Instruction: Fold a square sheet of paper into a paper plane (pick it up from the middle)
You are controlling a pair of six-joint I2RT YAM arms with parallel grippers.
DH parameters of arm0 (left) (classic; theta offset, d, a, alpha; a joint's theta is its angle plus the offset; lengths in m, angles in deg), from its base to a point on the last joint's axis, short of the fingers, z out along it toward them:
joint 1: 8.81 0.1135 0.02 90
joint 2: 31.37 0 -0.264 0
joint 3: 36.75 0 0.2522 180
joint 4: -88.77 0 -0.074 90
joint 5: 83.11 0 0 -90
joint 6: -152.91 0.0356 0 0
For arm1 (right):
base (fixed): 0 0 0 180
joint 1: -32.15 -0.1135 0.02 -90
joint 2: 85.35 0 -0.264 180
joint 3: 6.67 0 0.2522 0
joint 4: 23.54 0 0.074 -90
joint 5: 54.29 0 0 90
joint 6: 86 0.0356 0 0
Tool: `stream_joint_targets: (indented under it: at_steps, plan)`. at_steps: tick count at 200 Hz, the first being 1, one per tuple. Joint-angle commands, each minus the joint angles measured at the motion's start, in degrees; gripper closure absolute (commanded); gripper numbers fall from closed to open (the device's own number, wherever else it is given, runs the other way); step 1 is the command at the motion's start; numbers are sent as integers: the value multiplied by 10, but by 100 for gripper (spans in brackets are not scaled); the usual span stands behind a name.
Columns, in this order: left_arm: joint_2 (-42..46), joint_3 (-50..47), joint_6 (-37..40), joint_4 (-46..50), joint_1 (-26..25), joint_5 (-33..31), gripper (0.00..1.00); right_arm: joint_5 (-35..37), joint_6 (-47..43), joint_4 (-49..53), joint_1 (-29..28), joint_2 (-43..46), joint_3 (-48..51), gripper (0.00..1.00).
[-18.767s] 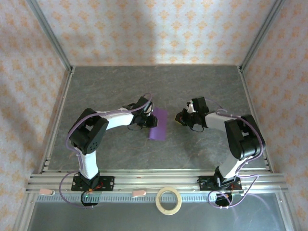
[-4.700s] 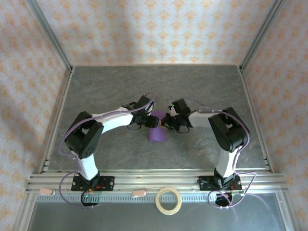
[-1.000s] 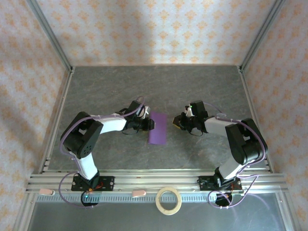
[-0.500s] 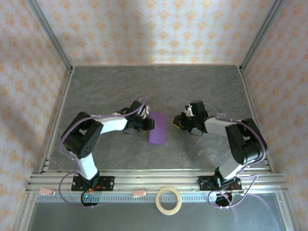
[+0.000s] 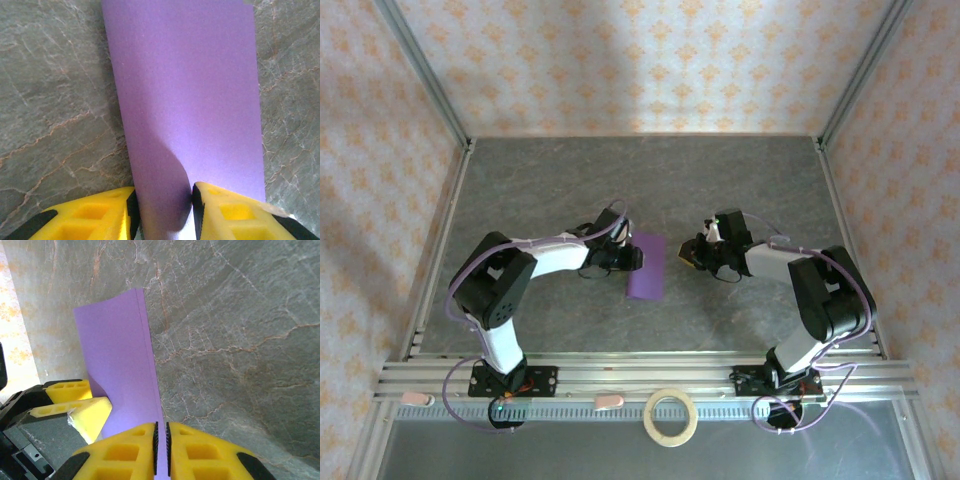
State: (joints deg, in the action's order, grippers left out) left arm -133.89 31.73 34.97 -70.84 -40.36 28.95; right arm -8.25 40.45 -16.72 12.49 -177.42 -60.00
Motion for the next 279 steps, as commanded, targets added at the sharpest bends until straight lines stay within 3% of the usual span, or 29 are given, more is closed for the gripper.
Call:
stream_joint_targets:
  at_steps: [1, 279]
  plan:
    - [-29, 0, 18, 45, 8, -83, 59, -7, 6, -16, 3, 5, 6, 85]
    - [-57, 32, 50, 72, -9, -124, 57, -17, 10, -25, -8, -14, 1, 85]
